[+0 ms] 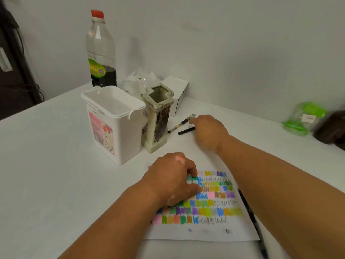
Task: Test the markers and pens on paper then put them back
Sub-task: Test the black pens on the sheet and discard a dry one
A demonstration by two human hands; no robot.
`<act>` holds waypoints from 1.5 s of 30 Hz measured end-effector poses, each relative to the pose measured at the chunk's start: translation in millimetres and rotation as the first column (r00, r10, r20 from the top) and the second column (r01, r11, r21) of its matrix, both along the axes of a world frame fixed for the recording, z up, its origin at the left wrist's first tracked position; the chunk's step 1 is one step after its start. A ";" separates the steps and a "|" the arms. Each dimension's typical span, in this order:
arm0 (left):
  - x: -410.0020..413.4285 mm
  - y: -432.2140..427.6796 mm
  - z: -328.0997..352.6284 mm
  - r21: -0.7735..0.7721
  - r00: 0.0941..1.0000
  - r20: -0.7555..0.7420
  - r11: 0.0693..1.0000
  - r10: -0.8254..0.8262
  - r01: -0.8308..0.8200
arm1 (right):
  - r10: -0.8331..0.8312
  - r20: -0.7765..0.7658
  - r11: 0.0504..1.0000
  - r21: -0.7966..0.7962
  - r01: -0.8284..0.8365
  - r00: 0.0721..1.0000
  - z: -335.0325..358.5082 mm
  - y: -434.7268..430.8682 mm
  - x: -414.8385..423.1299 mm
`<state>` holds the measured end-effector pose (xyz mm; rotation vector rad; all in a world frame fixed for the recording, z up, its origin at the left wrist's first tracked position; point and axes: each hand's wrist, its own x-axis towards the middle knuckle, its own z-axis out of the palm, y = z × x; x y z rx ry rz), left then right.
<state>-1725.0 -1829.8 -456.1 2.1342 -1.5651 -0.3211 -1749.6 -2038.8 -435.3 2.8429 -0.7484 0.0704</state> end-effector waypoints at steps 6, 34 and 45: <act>-2.4 0.4 3.2 0.024 1.000 -0.010 1.000 -0.001 0.001 | 0.048 -0.094 0.987 -0.149 -0.062 0.994 13.1 2.2 -18.2; -58.1 9.3 17.0 -0.154 0.959 -0.093 0.955 -0.268 0.252 | -0.693 0.539 0.346 0.831 -0.435 0.480 7.2 119.9 -218.3; -73.5 6.8 18.0 -0.227 0.934 -0.092 0.920 -0.346 0.319 | -0.536 0.637 0.418 0.770 -0.482 0.554 6.7 130.1 -216.2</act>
